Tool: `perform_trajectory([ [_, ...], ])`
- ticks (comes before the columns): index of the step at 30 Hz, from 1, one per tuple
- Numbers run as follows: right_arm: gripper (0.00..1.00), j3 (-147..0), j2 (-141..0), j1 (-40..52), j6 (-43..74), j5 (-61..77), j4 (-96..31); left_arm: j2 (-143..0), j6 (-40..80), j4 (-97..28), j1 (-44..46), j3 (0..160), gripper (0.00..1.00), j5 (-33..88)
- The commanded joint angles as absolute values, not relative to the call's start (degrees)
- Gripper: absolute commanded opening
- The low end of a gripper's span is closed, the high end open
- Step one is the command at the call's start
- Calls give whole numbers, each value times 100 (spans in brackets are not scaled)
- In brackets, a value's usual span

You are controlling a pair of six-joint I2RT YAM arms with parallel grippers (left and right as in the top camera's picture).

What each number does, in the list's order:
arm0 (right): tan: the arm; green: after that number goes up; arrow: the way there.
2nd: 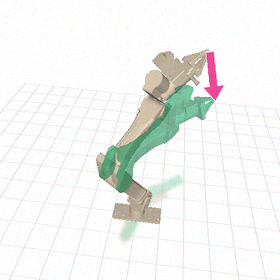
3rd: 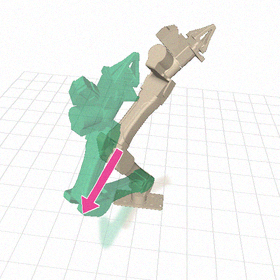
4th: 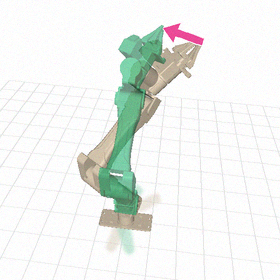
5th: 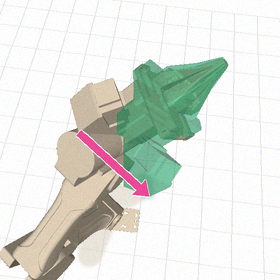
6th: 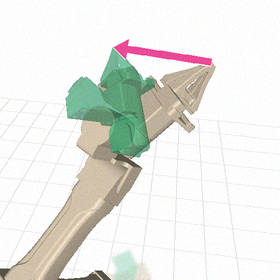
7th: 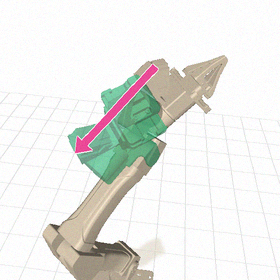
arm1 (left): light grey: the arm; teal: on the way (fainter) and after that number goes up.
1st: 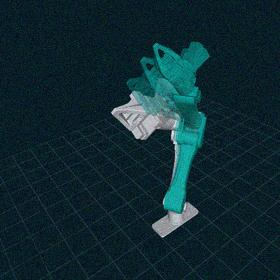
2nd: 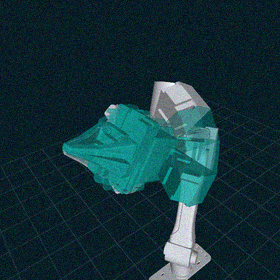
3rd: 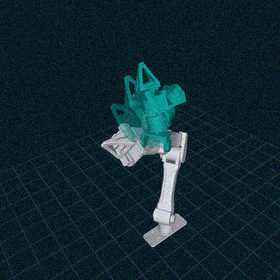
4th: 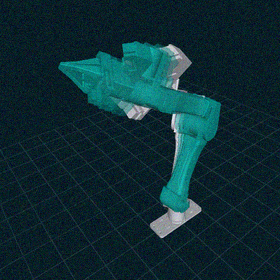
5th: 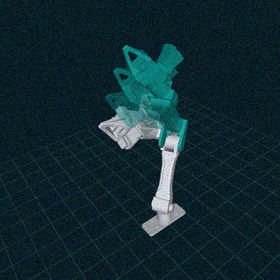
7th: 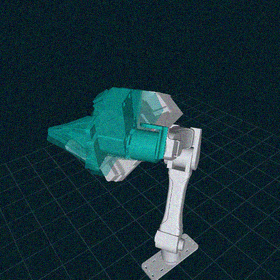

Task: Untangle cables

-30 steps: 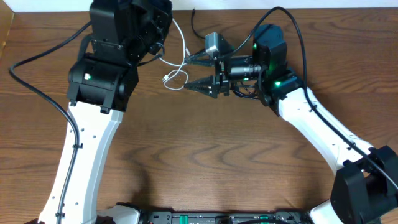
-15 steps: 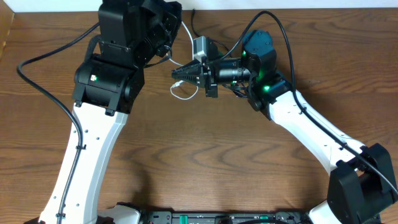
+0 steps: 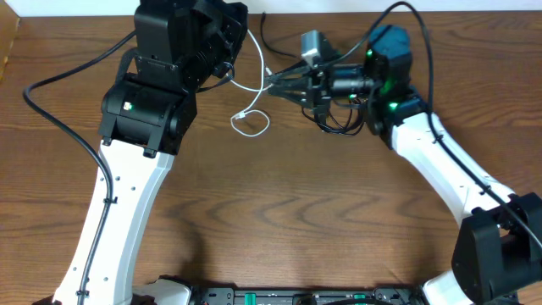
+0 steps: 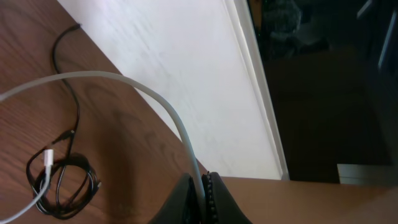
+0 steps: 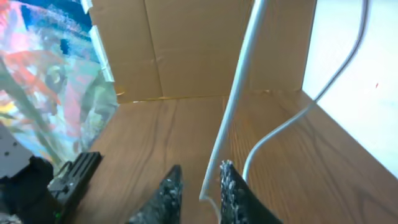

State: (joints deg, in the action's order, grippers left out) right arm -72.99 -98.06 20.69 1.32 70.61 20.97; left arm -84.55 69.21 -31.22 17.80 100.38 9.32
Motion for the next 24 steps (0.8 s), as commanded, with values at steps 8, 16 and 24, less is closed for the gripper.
perform_trajectory([
  [8, 47, -7306, -9861, 2152, 134, 7234, 2067, -8497, 6932, -3124, 1782, 10149, 8, 1376],
  [16, 20, -7306, -9861, 2421, 110, 7043, 2108, -8497, 6954, -3122, 1942, 10149, 8, 1562],
  [24, 1, -7306, -9861, 2126, 937, 6888, 2093, -8497, 6711, -3251, 1931, 10149, 40, 497],
])
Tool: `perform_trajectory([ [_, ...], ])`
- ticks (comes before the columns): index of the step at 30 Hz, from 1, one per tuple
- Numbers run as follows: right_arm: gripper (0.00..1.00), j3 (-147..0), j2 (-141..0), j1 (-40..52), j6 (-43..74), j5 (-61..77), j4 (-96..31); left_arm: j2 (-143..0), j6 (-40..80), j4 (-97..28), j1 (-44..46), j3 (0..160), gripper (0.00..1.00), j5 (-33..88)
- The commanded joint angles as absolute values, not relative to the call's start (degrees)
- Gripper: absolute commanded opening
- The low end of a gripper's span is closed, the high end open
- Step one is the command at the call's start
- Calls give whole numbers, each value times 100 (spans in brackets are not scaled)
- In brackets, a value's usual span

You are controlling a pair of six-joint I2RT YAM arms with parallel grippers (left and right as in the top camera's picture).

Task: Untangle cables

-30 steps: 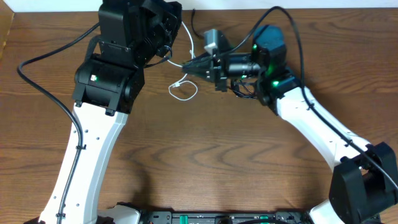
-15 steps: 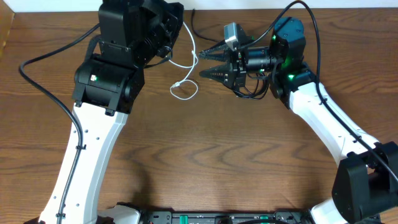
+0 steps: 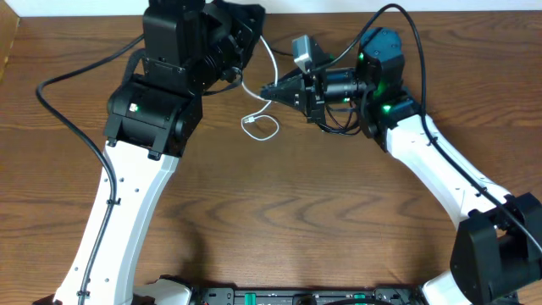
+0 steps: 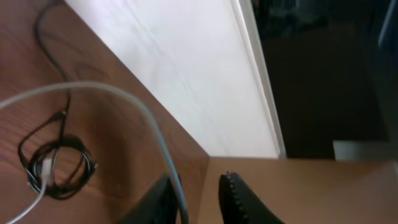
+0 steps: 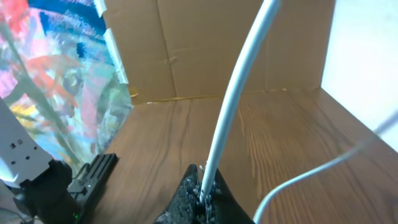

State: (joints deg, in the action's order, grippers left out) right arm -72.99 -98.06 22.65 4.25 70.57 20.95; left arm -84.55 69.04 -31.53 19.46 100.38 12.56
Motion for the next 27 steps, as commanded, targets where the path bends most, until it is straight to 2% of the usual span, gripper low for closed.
perform_trajectory([
  [1, 1, -7306, -9861, 2082, 1096, 6788, 2056, -8497, 6711, -3330, 1931, 10149, 48, 316],
  [2, 1, -7306, -9859, 2029, 1208, 6694, 1988, -8497, 6711, -3439, 1931, 10149, 53, 108],
  [6, 1, -7319, -9830, 1695, 1673, 5675, 1280, -8497, 6020, -4018, 1931, 10149, 88, -1028],
  [12, 1, -7966, -9804, 1188, 1712, 5120, 198, -8499, 4438, -4515, 1931, 10149, 90, -1619],
  [16, 1, -9039, -9804, 657, 1800, 4899, -429, -8499, 3632, -4698, 1931, 10149, 90, -1616],
  [21, 1, -10090, -9804, -152, 2324, 4528, -558, -8499, 3358, -4803, 1931, 10149, 90, -1616],
  [27, 1, -10468, -9817, -1162, 2283, 3494, -545, -8499, 3301, -4919, 1931, 10149, 90, -1614],
])
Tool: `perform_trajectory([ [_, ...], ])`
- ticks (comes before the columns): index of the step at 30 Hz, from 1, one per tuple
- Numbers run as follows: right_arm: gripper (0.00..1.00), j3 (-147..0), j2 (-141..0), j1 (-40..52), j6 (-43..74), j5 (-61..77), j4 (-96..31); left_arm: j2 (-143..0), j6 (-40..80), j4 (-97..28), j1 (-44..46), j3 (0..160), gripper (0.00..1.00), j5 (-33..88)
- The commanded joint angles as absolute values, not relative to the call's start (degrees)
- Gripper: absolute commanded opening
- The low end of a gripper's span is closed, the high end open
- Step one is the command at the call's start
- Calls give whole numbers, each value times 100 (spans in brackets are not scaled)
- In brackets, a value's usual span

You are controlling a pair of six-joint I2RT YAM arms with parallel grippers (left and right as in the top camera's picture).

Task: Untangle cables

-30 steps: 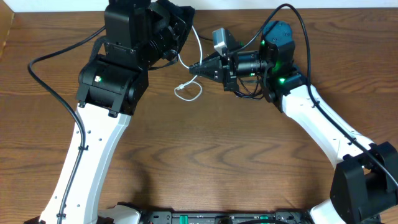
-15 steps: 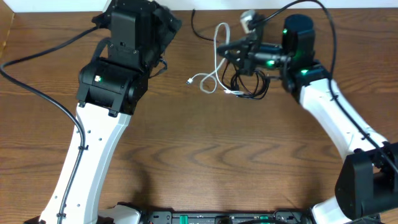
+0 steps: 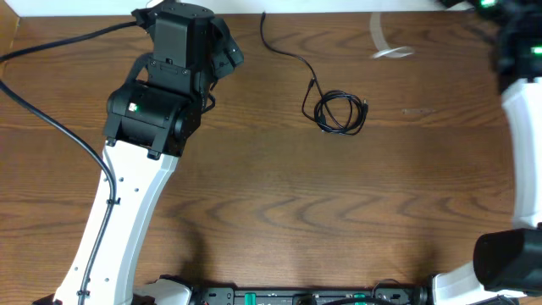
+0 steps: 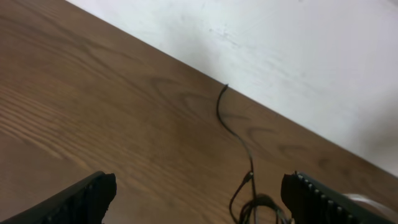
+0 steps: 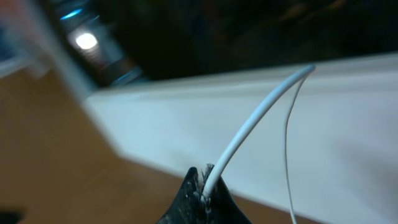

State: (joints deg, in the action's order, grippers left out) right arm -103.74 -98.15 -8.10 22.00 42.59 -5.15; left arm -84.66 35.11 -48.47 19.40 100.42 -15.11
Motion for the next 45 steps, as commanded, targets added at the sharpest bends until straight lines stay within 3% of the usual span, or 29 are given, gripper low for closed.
perform_trajectory([
  [1, 1, -10466, -9848, -1271, 2209, 3350, -552, -8499, 3301, -4941, 1931, 10149, 90, -1612],
  [7, 1, -10468, -10372, -1839, 1747, 2305, -207, -8499, 3299, -5116, 1933, 10147, 90, -1610],
  [18, 1, -10468, -12075, -2228, 1750, 945, 2342, -8569, 3301, -5205, 1933, 10055, 90, -1549],
  [27, 1, -10468, -12709, -2685, 1634, 217, 1949, -8847, 3301, -5142, 1933, 10047, 90, -1238],
  [28, 10, -10468, -12759, -2749, 1616, 202, 1828, -8895, 3299, -5089, 1933, 10047, 90, -1162],
  [29, 27, -10468, -12770, -2779, 1616, 202, 1761, -8923, 3299, -5063, 1933, 10047, 91, -1109],
  [30, 78, -10468, -12822, -2856, 1621, 209, 1581, -8978, 3299, -5009, 1933, 10047, 91, -1017],
  [31, 99, -10468, -12829, -2899, 1623, 209, 1417, -9006, 3299, -4989, 1933, 10047, 91, -963],
  [34, 99, -10468, -12816, -2985, 1625, 436, 1122, -9059, 3299, -4984, 1938, 10047, 90, -941],
  [40, 99, -10468, -12693, -2956, 1883, 2637, 1039, -9065, 3288, -5002, 1940, 10047, 90, -921],
  [45, 99, -10468, -12558, -2818, 2622, 4040, 742, -9150, 2670, -4954, 1951, 10047, 90, -128],
])
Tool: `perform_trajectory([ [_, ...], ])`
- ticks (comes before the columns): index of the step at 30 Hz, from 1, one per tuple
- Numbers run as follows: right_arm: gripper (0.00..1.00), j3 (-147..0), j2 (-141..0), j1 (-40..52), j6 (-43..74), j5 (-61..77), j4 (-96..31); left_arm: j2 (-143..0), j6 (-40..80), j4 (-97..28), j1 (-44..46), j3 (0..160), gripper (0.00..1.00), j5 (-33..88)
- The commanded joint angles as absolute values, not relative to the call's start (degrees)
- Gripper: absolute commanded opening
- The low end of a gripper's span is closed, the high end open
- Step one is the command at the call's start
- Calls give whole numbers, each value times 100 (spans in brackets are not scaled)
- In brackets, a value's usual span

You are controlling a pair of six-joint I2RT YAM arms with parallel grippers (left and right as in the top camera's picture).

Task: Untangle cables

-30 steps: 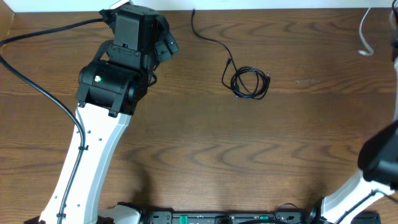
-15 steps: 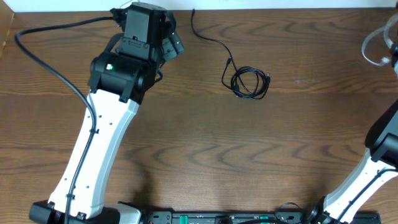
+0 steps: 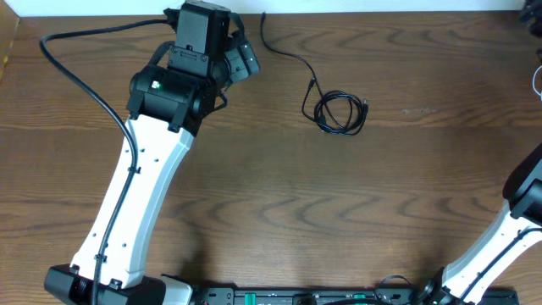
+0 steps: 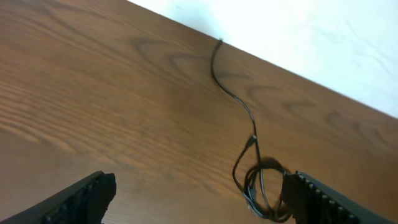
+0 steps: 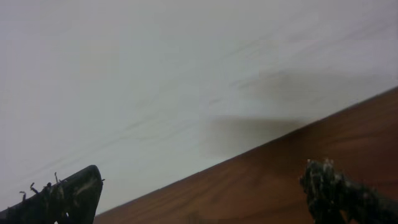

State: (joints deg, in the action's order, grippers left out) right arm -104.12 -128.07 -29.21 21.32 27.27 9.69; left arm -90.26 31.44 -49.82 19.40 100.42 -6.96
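A black cable lies on the wooden table, coiled into a small bundle [image 3: 340,113] with its tail running up to the back edge; the left wrist view shows the same coil [image 4: 261,186]. My left gripper [image 3: 244,59] hangs open to the left of the coil, and in its own view [image 4: 199,190] the wide-apart fingers hold nothing. My right gripper [image 5: 202,190] is open and empty at the table's back edge by the white wall, out of the overhead view. A white sliver [image 3: 538,79] at the right border may be the white cable.
A white wall [image 5: 155,74] runs along the back of the table [image 3: 279,212]. The left arm's white links [image 3: 135,195] cross the left half of the table. Part of the right arm [image 3: 521,199] shows at the right edge.
My right gripper was shut on the white cable and now stands open with nothing in it. The left gripper, still open, has shifted right, bringing the black coil fuller into its view.
First my left gripper was shut on the white cable beside the black coil, with the right open around it. Then the left was open and the right shut on it. Later the white cable was off at the far right; now both grippers are open.
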Motion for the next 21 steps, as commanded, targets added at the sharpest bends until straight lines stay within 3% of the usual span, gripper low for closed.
perform_trajectory([
  [1, 99, -10468, -12558, -2788, 2637, 4268, 598, -9198, 2622, -4954, 1959, 10044, 91, 8],
  [11, 99, -10460, -12560, -1785, 1857, 4705, -2324, -10645, 1909, -4414, 2342, 10040, 90, 1612],
  [21, 75, -10455, -12560, -764, 1409, 3236, -3791, -12081, 2902, -3041, 2517, 10040, 77, 2034],
])
